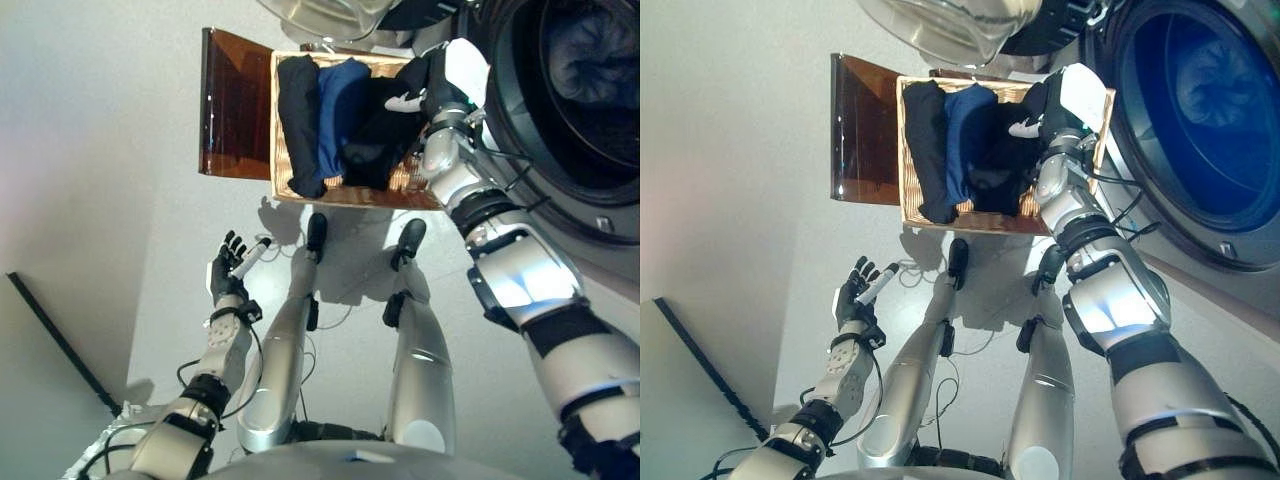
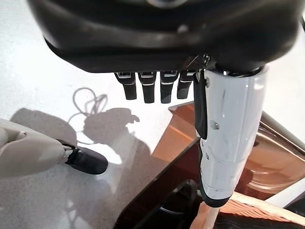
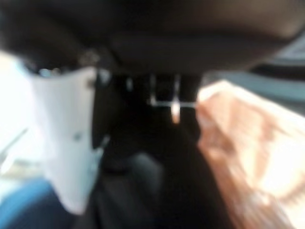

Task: Pick up the clothes and place them into the washing machine

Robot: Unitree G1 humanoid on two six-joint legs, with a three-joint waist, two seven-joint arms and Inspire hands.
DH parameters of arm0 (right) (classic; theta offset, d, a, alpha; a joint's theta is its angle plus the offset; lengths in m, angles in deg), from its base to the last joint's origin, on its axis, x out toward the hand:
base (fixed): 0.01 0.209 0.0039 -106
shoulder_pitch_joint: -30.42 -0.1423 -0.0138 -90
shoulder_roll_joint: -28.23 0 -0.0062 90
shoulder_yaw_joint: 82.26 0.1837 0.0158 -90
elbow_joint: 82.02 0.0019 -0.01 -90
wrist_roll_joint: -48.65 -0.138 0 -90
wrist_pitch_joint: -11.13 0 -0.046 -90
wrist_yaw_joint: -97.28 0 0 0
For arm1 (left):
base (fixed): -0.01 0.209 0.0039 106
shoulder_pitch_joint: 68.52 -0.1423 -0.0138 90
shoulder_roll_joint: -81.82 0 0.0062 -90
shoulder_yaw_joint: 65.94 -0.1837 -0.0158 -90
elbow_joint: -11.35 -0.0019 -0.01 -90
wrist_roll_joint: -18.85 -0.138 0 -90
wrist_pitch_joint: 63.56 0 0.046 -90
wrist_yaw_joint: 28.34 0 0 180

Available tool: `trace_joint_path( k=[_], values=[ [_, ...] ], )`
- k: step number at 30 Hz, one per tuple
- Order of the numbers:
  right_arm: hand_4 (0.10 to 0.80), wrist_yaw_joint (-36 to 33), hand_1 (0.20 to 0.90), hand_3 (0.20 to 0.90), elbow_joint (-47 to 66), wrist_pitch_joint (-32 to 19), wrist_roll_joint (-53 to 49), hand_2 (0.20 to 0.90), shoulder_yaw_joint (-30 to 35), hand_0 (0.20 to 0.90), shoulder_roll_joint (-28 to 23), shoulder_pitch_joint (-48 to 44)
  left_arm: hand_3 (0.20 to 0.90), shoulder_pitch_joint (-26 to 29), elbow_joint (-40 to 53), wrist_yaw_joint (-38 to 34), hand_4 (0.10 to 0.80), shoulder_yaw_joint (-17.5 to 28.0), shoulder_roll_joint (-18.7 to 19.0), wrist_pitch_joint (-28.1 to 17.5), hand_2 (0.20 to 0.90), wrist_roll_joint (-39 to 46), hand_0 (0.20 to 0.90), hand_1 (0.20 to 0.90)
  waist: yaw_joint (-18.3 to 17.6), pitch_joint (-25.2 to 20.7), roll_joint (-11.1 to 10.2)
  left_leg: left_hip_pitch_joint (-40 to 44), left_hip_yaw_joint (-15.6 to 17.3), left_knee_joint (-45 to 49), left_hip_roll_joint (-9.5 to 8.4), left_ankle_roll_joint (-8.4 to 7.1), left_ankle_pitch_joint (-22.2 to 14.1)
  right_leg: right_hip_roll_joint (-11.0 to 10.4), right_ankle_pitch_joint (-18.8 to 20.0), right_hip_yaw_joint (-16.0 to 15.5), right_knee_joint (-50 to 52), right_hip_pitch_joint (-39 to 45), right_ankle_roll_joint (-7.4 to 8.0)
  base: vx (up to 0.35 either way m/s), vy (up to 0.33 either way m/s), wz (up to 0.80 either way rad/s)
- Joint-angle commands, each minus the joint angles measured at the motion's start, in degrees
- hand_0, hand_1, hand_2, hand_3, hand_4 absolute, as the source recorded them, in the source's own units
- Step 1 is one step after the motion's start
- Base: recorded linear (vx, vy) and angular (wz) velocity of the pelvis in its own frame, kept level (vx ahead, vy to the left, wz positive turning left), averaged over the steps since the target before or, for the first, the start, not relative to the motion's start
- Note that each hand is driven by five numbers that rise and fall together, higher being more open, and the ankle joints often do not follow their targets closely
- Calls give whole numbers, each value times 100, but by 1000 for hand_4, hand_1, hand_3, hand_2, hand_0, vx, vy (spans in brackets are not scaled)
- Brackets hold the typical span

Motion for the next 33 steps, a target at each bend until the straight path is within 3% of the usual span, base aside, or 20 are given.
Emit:
trace_joint_path(
  k=[1,13,15,16,17,18,22,33],
  values=[
    [300,-585,200,200,640,-547,-269,200,217,200,-275,-539,900,-130,-285,-170,800,286,205,-269,900,-100,900,900,-40,-55,-111,301,450,-50,-221,-355,-351,-46,-599,443,378,278,273,13,2,-4],
    [300,-693,200,200,1456,-920,-913,200,906,200,-630,108,900,-202,-449,-108,800,421,177,-232,900,-85,900,900,-176,-55,-187,704,489,-50,-236,-299,-430,-21,-625,513,373,645,262,8,0,-2],
    [300,-677,200,200,1556,-1161,-1444,200,1207,200,-647,328,900,-232,-415,-79,800,408,167,-230,900,-66,900,900,-200,-55,-178,753,484,-50,-232,-293,-441,-25,-643,515,379,694,261,0,0,0],
    [300,-539,200,200,1583,-1561,-2403,200,1541,200,-552,597,900,-283,-353,-31,800,380,163,-221,900,-1,900,900,-221,-55,-161,779,482,-50,-234,-283,-455,-28,-663,534,388,715,262,0,0,0],
    [300,-532,200,200,1583,-1566,-2413,200,1544,200,-556,603,900,-287,-351,-29,800,376,168,-220,900,2,900,900,-216,-56,-163,781,484,-50,-233,-283,-455,-27,-659,536,384,717,262,30,-7,-3],
    [300,-243,200,200,1528,-1955,-3424,200,1820,200,-414,802,900,-332,-361,52,800,357,182,-199,900,83,900,900,-233,-55,-156,833,489,-50,-241,-284,-483,-32,-714,546,397,761,264,11,-9,-3],
    [300,504,200,200,1216,-2458,-5394,200,2229,200,-213,1108,900,-446,-285,266,800,269,190,-117,900,252,900,900,-239,-61,-99,880,505,-50,-265,-288,-520,-26,-740,580,378,809,258,7,-3,-2],
    [300,1870,200,200,1335,-3127,-9151,200,3138,200,513,1331,900,-576,-492,659,800,105,27,128,900,623,900,900,-220,-166,176,875,551,-50,-314,-310,-560,-26,-818,671,388,802,236,1,0,-1]
  ],
)
